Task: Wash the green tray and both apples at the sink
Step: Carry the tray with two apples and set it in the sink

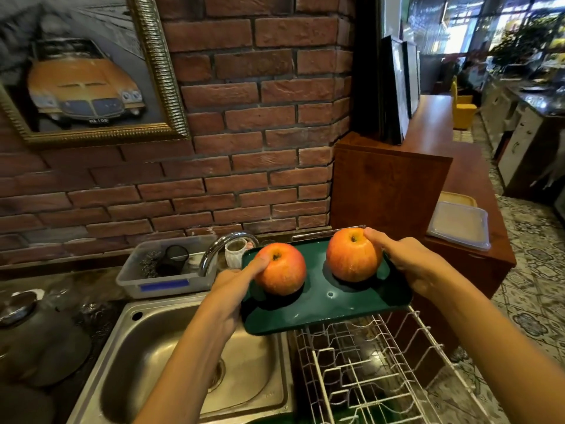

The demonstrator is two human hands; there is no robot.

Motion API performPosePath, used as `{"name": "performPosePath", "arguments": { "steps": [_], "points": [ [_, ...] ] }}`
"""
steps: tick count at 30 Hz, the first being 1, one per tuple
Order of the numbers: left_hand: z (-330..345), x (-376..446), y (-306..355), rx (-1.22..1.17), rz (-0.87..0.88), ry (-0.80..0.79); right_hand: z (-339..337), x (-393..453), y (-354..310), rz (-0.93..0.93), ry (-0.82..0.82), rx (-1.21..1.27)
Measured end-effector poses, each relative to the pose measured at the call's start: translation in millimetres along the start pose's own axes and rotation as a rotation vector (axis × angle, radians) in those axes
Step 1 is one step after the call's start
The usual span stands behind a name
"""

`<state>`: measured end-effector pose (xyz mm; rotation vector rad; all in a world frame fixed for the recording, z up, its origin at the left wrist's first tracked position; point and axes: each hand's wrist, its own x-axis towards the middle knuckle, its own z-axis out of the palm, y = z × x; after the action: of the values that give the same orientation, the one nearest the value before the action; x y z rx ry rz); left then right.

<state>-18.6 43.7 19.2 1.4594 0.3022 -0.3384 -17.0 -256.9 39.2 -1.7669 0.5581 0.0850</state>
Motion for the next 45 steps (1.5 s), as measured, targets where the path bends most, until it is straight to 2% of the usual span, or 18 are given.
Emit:
{"name": "performPosePath", "arguments": {
  "steps": [7, 12, 21, 26, 30, 45],
  "points": [
    [-92, -12, 1, 0.017, 0.012, 0.033, 84, -46, -13, 0.010, -0.020, 0.009],
    [-170, -21, -2, 0.035, -0.006, 0.020, 148, -81, -17, 0.004, -0.103, -0.015],
    [-278, -17, -32, 0.056, -0.056, 0.004, 249, -100, 25, 0.105, -0.136, 0.038],
    [-308, 20, -82, 0.039, -0.177, 0.050, 298, -78, 65, 0.194, -0.123, 0.100],
    [-319, 53, -117, 0.012, -0.210, 0.091, 330, -46, 102, 0.217, -0.110, 0.115],
    [-343, 174, -215, -0.032, -0.339, 0.112, 401, 95, 199, 0.331, -0.249, 0.016]
  ]
}}
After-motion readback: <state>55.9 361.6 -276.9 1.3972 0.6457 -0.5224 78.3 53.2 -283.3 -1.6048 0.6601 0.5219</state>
